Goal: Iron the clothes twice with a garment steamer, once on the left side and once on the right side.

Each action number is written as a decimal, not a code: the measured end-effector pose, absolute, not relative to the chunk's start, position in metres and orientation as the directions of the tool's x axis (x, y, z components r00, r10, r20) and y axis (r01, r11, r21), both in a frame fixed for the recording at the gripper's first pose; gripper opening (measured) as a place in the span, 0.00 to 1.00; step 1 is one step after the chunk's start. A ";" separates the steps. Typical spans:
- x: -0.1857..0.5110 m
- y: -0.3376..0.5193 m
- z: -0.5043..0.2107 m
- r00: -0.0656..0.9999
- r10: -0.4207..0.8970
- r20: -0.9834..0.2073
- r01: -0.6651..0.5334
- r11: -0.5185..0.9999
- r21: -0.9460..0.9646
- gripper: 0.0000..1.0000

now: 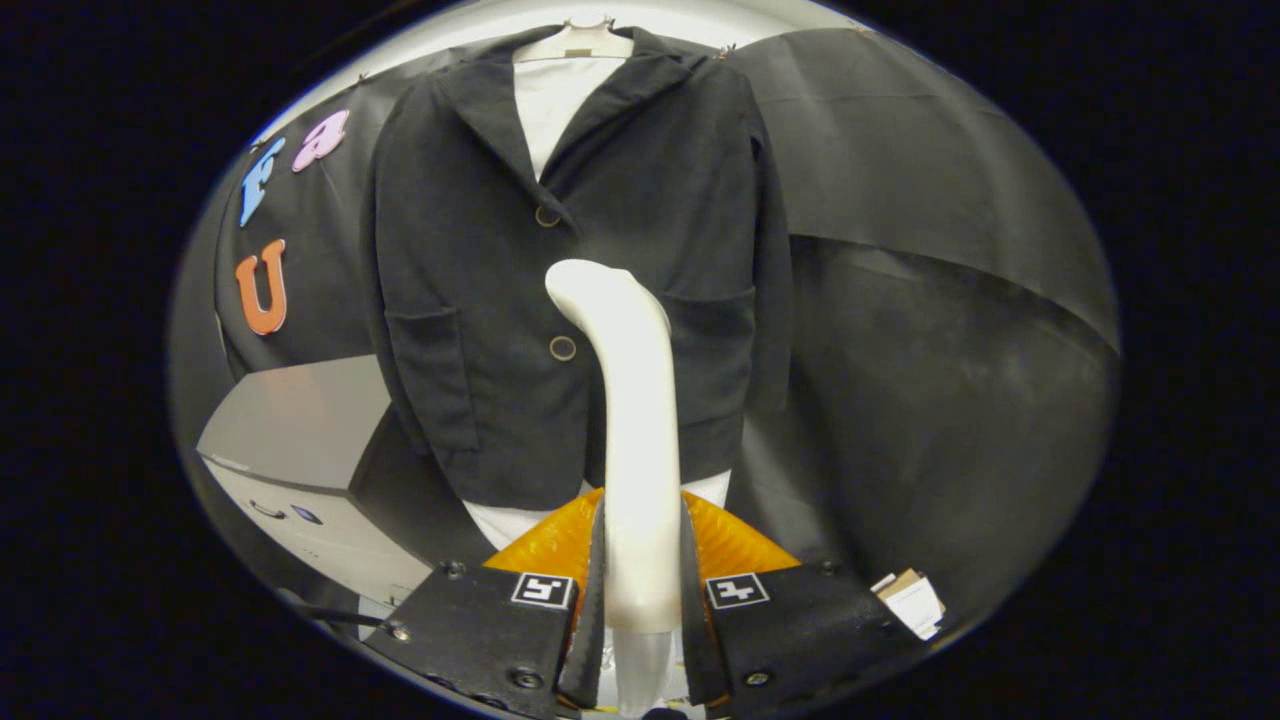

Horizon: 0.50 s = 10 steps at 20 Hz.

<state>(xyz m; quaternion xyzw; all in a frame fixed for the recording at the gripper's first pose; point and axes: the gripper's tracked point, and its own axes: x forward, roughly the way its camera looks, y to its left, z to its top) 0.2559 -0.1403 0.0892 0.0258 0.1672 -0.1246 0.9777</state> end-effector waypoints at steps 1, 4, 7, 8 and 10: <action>0.255 -0.140 0.083 0.910 -0.235 -0.342 0.253 0.968 0.006 0.35; 0.255 -0.141 0.069 0.902 -0.232 -0.364 0.251 0.968 0.004 0.35; 0.250 -0.144 0.051 0.893 -0.227 -0.389 0.250 0.968 0.011 0.35; 0.249 -0.145 0.047 0.891 -0.225 -0.395 0.251 0.968 0.015 0.35; 0.250 -0.144 0.033 0.884 -0.217 -0.413 0.248 0.969 0.021 0.35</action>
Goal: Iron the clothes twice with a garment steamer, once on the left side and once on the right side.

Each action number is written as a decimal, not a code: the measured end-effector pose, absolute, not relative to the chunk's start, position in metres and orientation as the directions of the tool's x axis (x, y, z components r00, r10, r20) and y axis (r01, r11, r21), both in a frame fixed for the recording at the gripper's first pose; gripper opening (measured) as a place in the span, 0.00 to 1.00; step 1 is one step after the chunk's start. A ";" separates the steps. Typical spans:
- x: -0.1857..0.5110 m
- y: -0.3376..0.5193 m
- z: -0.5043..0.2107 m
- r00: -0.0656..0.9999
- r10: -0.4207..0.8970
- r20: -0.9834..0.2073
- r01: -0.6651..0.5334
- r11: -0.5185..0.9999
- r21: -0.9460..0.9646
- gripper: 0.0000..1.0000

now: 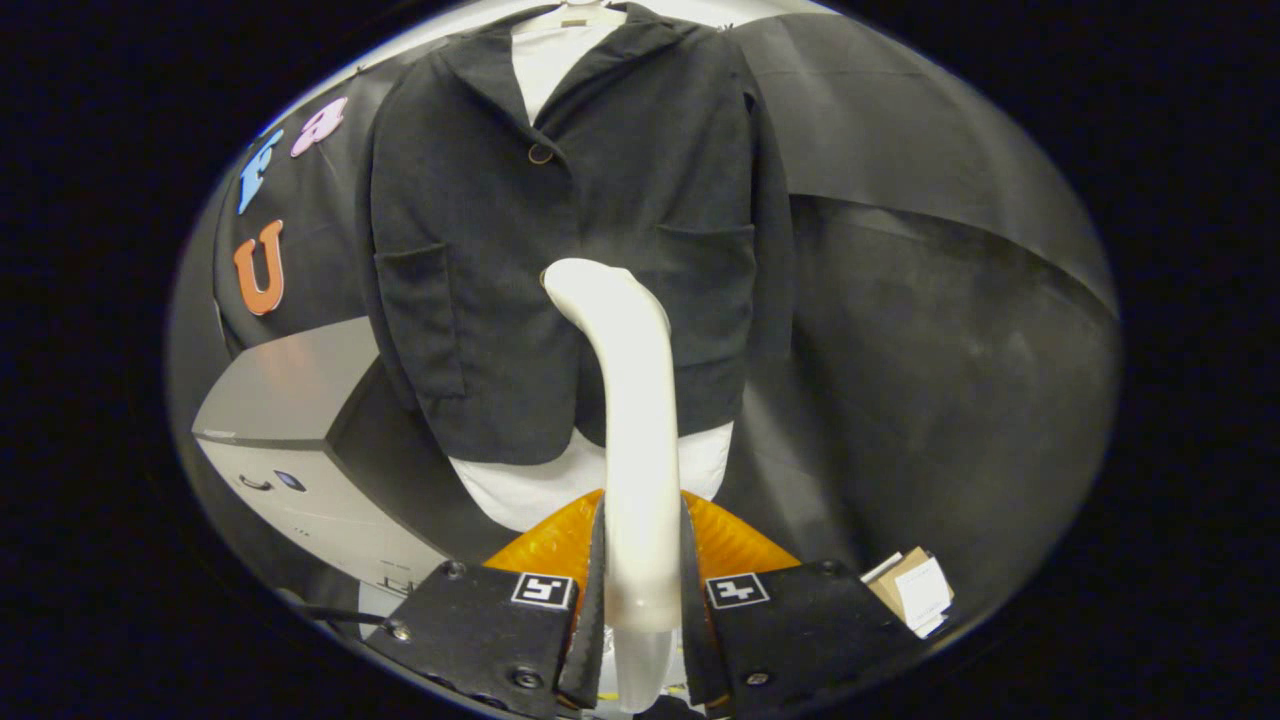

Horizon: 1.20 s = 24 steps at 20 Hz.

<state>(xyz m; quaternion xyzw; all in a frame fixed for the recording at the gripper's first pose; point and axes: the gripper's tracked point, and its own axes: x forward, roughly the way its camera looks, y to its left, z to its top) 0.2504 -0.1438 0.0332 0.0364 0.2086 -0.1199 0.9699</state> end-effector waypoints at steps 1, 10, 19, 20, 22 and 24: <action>0.249 -0.143 0.028 0.881 -0.215 -0.421 0.248 0.969 0.024 0.35; 0.249 -0.142 0.000 0.874 -0.182 -0.450 0.231 0.971 0.055 0.35; 0.189 -0.129 -0.001 0.906 -0.137 -0.401 0.203 0.971 0.128 0.35; 0.174 -0.123 0.000 0.911 -0.140 -0.389 0.203 0.971 0.127 0.35; 0.143 -0.111 0.001 0.917 -0.152 -0.368 0.213 0.968 0.131 0.35; 0.112 -0.096 0.002 0.925 -0.161 -0.345 0.212 0.971 0.115 0.35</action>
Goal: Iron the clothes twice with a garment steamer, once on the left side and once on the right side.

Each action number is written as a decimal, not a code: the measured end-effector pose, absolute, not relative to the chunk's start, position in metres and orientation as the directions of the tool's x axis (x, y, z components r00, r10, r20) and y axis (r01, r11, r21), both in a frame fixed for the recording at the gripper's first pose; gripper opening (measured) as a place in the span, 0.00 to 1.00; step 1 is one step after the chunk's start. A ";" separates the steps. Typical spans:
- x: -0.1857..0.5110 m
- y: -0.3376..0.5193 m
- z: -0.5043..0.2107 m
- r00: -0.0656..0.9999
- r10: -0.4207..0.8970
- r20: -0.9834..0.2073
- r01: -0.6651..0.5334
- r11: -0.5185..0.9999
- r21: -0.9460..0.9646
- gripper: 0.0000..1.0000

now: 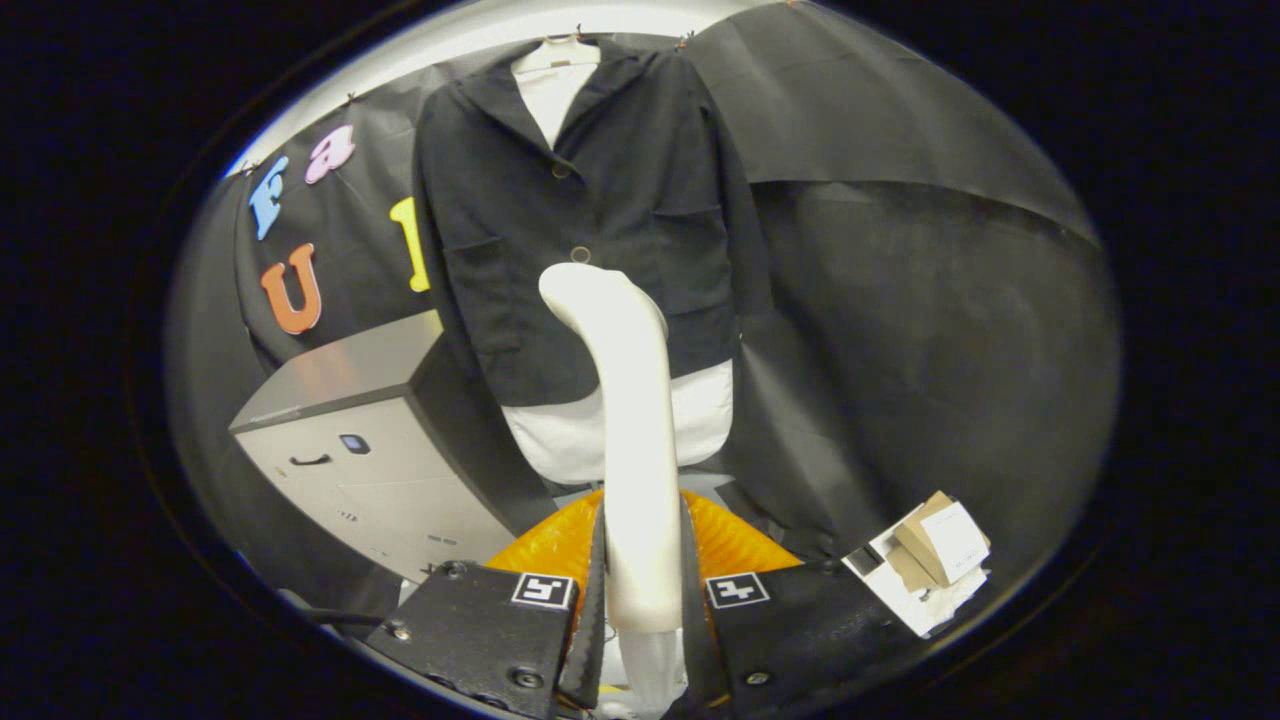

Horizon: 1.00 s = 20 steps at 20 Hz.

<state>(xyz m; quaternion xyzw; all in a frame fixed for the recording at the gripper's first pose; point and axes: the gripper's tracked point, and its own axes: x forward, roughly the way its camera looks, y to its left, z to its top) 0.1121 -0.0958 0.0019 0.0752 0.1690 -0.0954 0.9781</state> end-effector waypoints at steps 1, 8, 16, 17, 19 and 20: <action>0.095 -0.084 0.002 0.928 -0.161 -0.336 0.209 0.971 0.112 0.35; 0.010 -0.007 -0.016 0.934 -0.065 -0.351 0.097 0.993 0.074 0.35; -0.029 0.050 -0.039 0.925 0.014 -0.379 -0.027 0.999 -0.028 0.35; -0.031 0.054 -0.040 0.923 0.017 -0.383 -0.032 0.999 -0.032 0.35; -0.032 0.059 -0.044 0.920 0.024 -0.391 -0.041 0.999 -0.036 0.35; -0.032 0.062 -0.046 0.918 0.026 -0.397 -0.043 0.999 -0.033 0.35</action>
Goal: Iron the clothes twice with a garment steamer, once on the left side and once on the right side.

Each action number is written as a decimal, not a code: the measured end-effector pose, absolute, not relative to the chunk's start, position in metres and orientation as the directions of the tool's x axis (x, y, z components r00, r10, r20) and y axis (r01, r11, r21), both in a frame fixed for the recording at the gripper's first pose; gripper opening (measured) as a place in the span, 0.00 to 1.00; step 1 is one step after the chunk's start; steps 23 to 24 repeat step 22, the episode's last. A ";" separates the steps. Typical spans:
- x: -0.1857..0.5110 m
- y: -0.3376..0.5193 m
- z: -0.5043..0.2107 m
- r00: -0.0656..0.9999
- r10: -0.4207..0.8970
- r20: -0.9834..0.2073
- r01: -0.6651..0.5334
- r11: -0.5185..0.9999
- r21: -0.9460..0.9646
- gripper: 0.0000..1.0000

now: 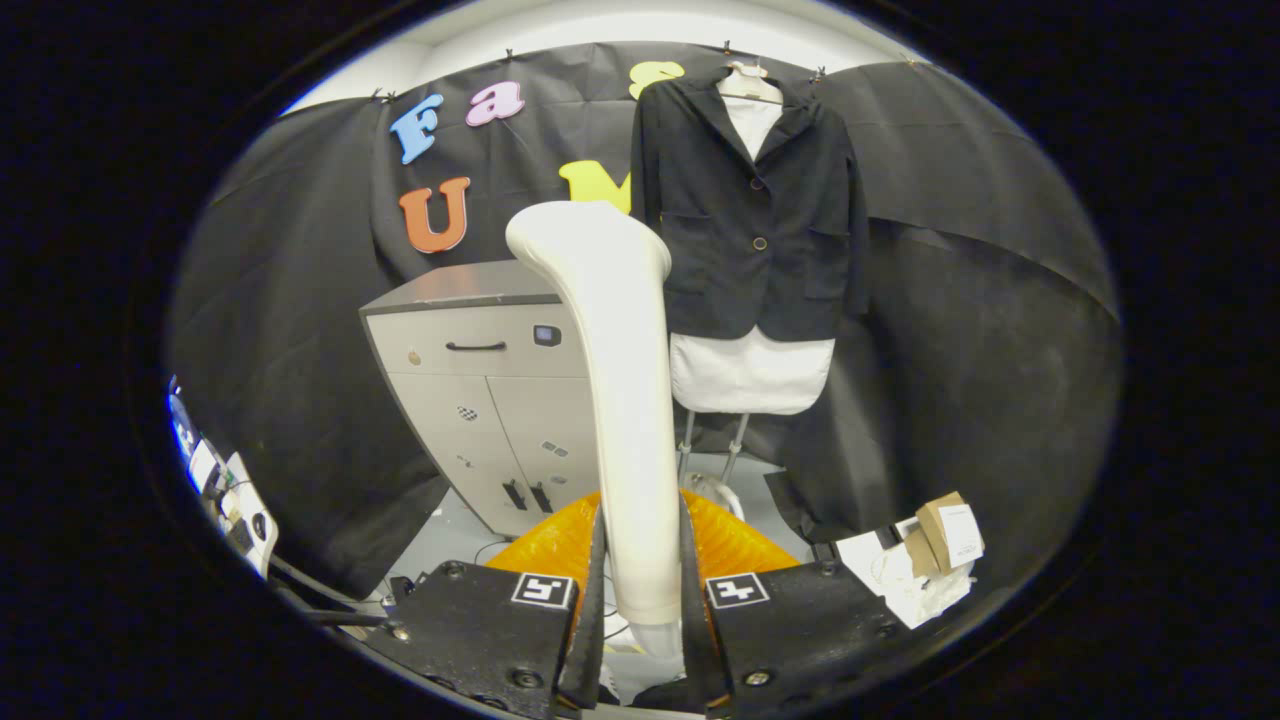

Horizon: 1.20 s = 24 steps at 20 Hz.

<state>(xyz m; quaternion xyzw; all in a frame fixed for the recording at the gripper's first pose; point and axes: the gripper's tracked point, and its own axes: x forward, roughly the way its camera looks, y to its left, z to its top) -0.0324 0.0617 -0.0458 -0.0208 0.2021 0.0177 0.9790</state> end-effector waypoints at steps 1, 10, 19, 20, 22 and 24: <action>-0.032 0.062 -0.047 0.917 0.023 -0.398 -0.039 0.999 -0.032 0.35; -0.029 0.062 -0.049 0.913 0.007 -0.407 -0.021 0.999 -0.028 0.35; -0.023 0.071 -0.048 0.904 0.031 -0.427 -0.048 0.998 -0.028 0.35; -0.023 0.073 -0.048 0.903 0.037 -0.428 -0.055 0.998 -0.030 0.35; -0.021 0.075 -0.046 0.902 0.042 -0.429 -0.064 0.997 -0.038 0.35; -0.021 0.075 -0.046 0.902 0.042 -0.429 -0.064 0.997 -0.038 0.35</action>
